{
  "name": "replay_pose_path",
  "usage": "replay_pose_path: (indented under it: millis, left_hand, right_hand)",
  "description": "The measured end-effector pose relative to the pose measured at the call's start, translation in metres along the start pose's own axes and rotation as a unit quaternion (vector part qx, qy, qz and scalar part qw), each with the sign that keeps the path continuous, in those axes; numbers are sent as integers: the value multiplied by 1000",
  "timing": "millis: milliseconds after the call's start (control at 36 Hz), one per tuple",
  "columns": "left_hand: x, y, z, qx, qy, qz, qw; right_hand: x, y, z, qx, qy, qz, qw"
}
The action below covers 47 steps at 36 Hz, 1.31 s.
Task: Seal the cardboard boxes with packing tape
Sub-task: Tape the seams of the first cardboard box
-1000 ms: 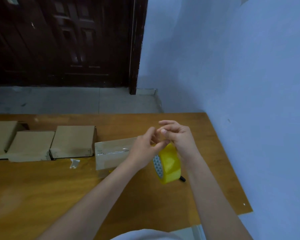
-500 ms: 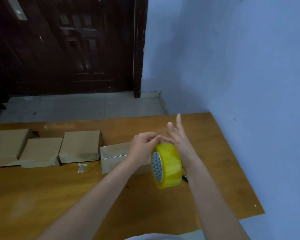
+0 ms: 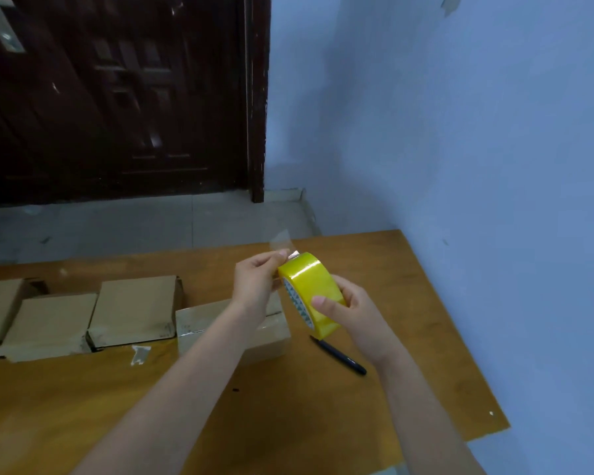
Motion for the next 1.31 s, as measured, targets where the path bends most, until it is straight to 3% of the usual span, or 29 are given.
replay_pose_path:
  millis: [111,333,444,528,583,639,722,833,972,1083,1194,1306]
  left_hand:
    - [2,1,3,-55,-9,66,996]
    - [1,1,5,-91,-50,83,991]
    - [-4,17,3,-125,-66,151,978]
    - [-12,31,2,-120,-31,225,967]
    - [-16,36,4,-106,-28,231,967]
    - [-16,34,4,-104,-57,200,973]
    - [-2,25,7,-41,-118,85,988]
    - [17,10,13,-3,-127,1,992]
    - [52,-11,35,-32,-184,-22,982]
    - [67,-7,35,46,-144,-40,988]
    - [69,23,31,129,-92,-50,986]
    - [77,42,40,180,-61,-57,980]
  right_hand:
    - [-3,1,4,4,19,4,1000]
    - [-9,9,2,-4,78,24,997]
    - [-10,19,2,-90,123,57,987]
    - [-9,21,7,-151,114,67,980]
    - [-8,21,8,-145,87,77,983]
    - [-7,18,5,-137,35,97,985]
    - [-7,8,-4,-152,-56,103,981]
    - [-7,0,-13,-147,-99,58,982]
    - [-7,-19,-8,-259,-97,-68,959]
    - [-18,-49,-10,-356,-76,-186,913]
    - [-28,-68,-15,-365,-64,-228,900]
    - [-38,-91,-20,-270,-37,-254,928]
Point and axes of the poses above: each hand's wrist, its own x-axis towards the middle knuckle, its own z-axis out of the back of the hand, y = z × x, the point moved 4 cm from there along x, towards the middle knuckle, and after that the axes turned 10 degrees about -x, right-handed, at the moved point
